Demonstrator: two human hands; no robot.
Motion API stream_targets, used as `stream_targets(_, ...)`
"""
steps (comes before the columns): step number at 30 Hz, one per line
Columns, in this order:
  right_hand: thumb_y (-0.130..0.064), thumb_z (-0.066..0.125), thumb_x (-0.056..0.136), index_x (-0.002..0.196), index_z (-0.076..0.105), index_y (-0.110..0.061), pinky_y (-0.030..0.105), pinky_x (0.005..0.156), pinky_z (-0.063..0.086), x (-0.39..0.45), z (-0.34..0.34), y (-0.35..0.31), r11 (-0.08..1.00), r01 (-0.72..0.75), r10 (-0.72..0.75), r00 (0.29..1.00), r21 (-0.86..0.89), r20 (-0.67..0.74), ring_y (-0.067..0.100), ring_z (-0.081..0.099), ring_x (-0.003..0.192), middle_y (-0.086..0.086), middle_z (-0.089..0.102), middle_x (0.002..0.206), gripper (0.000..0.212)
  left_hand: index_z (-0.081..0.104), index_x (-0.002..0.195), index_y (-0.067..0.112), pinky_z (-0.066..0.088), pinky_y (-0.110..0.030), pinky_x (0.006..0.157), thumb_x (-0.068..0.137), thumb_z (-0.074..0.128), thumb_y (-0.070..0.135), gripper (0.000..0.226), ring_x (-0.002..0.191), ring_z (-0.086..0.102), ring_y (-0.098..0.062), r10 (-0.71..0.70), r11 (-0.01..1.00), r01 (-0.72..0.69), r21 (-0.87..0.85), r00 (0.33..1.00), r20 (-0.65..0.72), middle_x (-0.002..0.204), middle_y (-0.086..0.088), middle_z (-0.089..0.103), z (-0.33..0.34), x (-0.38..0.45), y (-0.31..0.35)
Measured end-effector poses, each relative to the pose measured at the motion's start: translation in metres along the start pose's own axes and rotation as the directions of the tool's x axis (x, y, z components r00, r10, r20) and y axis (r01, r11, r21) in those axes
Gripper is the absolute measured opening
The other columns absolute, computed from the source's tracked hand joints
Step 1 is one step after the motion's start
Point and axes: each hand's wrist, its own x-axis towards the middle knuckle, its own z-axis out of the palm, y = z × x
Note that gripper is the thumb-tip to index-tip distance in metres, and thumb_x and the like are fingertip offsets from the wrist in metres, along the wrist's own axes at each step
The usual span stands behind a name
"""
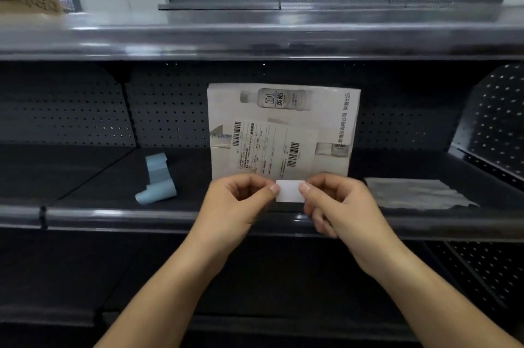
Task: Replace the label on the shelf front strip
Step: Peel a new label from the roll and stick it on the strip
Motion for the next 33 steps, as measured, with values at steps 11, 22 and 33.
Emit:
stream_targets(11,-0.021,0.073,0.093,0.084,0.076,-0.016,0.017,0.047,0.046,-0.008,0.020,0.028,0.996,0.002,-0.005,1.000,-0.089,-0.030,0.008,0.051,0.044,0.000,0.067,0.061,0.011,0.081,0.083,0.017,0.048,-0.008,0.059,0.091,0.076,0.018,0.010,0.063,0.063,0.006,-0.016,0.996,0.021,0.092,0.998,-0.064,0.068,0.005,0.074,-0.012,-0.012,-0.031)
stream_targets(22,-0.024,0.071,0.094,0.078,0.077,-0.017,0.019,0.046,0.046,-0.020,0.052,0.061,0.993,-0.064,0.049,0.988,-0.096,-0.149,0.008,0.051,0.043,0.001,0.066,0.057,0.019,0.078,0.074,0.017,0.049,-0.014,0.052,0.090,0.077,0.023,0.017,0.052,0.058,-0.003,0.004,0.991,0.019,0.129,0.985,-0.174,0.058,-0.008,0.067,-0.015,-0.022,-0.071)
stream_targets(33,-0.022,0.070,0.095,0.073,0.074,-0.014,0.017,0.045,0.041,-0.009,0.066,0.071,0.994,-0.036,0.010,0.971,-0.102,-0.241,0.004,0.050,0.041,-0.002,0.060,0.049,0.025,0.073,0.066,0.018,0.045,-0.022,0.055,0.092,0.075,0.028,0.028,0.040,0.053,-0.005,-0.007,0.991,0.037,0.127,0.973,-0.230,0.043,0.000,0.062,-0.012,-0.007,-0.086)
